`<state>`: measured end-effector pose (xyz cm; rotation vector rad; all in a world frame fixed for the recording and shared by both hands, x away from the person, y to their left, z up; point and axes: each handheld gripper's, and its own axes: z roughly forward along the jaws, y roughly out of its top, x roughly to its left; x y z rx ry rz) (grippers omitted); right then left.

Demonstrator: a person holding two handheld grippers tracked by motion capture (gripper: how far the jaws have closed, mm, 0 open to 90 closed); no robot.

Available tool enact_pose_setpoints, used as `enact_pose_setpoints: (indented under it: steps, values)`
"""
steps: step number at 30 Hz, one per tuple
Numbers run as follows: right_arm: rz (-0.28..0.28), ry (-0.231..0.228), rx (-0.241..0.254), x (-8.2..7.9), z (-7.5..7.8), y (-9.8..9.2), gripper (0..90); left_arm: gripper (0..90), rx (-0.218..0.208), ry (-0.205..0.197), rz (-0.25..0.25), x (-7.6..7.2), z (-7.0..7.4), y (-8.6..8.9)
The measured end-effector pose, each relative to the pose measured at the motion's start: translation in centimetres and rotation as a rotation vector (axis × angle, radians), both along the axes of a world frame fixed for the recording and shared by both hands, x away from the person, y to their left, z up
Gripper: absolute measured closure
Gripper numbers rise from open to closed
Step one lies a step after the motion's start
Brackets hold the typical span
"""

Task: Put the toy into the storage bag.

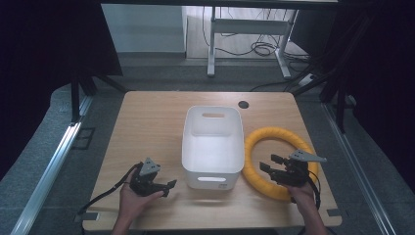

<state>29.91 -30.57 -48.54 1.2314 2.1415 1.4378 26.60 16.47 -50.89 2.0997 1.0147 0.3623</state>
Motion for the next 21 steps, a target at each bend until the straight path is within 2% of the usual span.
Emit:
enact_pose_setpoints:
  steps: [5, 10, 15, 21]
  values:
    - [-0.006, -0.007, -0.007, -0.06, 0.06, -0.25, 33.5, 15.7, -0.011, -0.005, 0.002, 0.06, 0.18, 0.15]
    - [-0.02, -0.003, -0.035, -0.2, 0.07, -0.45, 33.4, 15.7, -0.01, -0.006, -0.002, 0.06, 0.27, 0.08]
    - [-0.005, 0.013, -0.076, -0.23, -0.02, -0.27, 32.4, 15.7, -0.002, -0.006, -0.009, -0.06, 0.38, -0.15]
    - [0.01, 0.022, -0.088, -0.16, 0.09, -0.12, 34.3, 15.7, 0.003, -0.002, -0.007, -0.02, 0.37, -0.2]
